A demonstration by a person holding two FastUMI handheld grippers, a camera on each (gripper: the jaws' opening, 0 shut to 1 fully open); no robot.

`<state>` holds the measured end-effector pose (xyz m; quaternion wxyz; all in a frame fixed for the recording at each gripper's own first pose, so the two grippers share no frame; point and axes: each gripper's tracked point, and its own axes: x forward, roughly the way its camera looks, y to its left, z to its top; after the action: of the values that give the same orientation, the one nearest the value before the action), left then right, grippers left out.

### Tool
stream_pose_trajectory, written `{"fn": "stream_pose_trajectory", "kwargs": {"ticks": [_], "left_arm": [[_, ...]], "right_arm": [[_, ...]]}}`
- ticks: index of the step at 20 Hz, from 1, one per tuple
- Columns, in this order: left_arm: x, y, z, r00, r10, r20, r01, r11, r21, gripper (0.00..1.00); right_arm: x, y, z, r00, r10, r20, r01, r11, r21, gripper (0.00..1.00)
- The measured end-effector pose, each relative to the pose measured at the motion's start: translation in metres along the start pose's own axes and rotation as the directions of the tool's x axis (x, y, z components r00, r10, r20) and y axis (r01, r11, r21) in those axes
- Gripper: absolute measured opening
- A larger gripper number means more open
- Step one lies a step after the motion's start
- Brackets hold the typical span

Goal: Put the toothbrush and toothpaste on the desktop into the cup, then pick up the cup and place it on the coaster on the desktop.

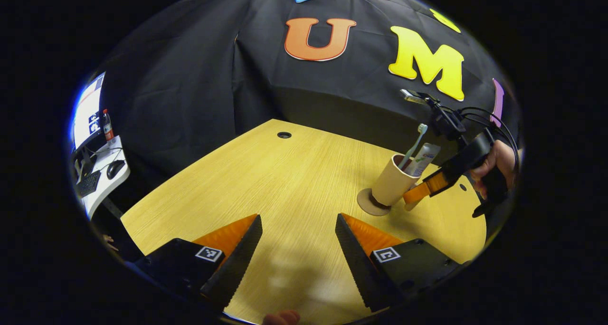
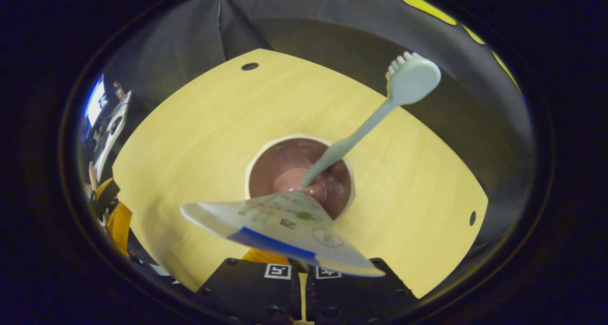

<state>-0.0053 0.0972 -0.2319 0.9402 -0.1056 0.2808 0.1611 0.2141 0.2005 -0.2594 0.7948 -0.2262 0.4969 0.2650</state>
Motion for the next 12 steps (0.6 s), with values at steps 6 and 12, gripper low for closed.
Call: {"fn": "stream_pose_trajectory", "kwargs": {"ticks": [6, 12], "left_arm": [[-0.012, 0.021, 0.000, 1.000, 0.017, 0.006, -0.017, 1.000, 0.005, 0.99], [-0.016, 0.029, -0.002, 1.000, 0.021, -0.005, -0.021, 1.000, -0.003, 1.00]], "right_arm": [[0.010, 0.012, 0.003, 0.999, -0.032, -0.042, 0.031, 0.999, -0.019, 0.05], [0.012, 0.011, 0.000, 0.997, -0.042, -0.059, 0.042, 0.999, -0.003, 0.19]]}}
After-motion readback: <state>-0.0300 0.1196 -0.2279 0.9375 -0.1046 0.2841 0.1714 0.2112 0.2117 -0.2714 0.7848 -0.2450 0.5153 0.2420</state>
